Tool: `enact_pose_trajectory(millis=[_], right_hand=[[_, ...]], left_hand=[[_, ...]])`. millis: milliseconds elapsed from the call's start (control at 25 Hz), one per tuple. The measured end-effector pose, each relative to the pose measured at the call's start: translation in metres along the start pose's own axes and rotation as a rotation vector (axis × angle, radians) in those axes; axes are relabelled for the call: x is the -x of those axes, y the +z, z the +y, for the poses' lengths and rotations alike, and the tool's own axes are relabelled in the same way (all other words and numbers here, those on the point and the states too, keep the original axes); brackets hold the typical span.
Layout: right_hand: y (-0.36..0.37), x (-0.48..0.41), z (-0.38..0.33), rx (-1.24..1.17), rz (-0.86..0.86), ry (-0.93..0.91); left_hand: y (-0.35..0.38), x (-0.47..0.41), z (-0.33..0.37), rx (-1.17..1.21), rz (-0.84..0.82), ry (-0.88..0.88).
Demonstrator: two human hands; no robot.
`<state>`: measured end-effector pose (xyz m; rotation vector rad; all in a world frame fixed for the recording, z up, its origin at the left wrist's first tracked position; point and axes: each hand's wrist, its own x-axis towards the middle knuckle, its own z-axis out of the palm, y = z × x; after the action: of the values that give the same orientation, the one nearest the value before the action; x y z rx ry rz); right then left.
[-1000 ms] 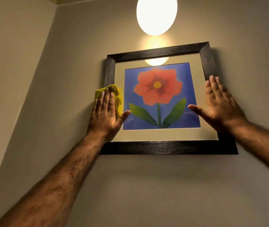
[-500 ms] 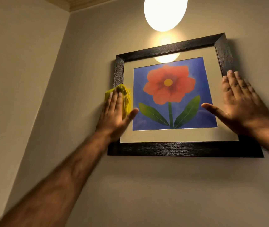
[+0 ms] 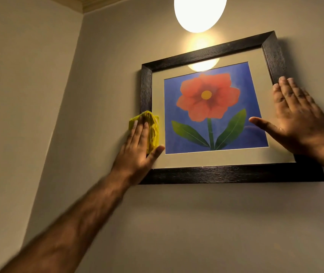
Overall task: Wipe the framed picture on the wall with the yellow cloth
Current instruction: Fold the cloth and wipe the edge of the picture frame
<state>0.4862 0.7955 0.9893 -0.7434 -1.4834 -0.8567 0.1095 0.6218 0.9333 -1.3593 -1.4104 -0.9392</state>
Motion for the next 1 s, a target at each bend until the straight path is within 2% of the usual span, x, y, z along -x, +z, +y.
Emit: enact_pose_trajectory(millis=[120, 200, 400, 520, 640, 880, 1000], right_hand=[[0.001, 0.002, 0.001, -0.005, 0.002, 0.011], [0.002, 0.002, 0.0, -0.006, 0.008, 0.012], [0.005, 0.001, 0.002, -0.002, 0.024, 0.01], [0.007, 0.001, 0.003, 0.002, 0.034, 0.015], [0.009, 0.001, 0.004, 0.005, 0.037, 0.017], [0.01, 0.001, 0.004, 0.003, 0.04, 0.011], [0.008, 0.0, 0.003, 0.008, 0.037, 0.006]], left_hand=[[0.007, 0.042, 0.001, -0.026, -0.016, 0.014], [0.004, 0.035, -0.001, -0.027, -0.011, 0.009], [-0.023, -0.069, 0.004, 0.075, 0.058, -0.108], [-0.031, -0.1, -0.004, 0.017, 0.056, -0.121], [-0.024, -0.075, -0.012, -0.051, 0.056, -0.083], [-0.001, 0.046, -0.008, -0.083, 0.01, -0.008], [-0.006, 0.04, -0.006, -0.149, 0.02, 0.016]])
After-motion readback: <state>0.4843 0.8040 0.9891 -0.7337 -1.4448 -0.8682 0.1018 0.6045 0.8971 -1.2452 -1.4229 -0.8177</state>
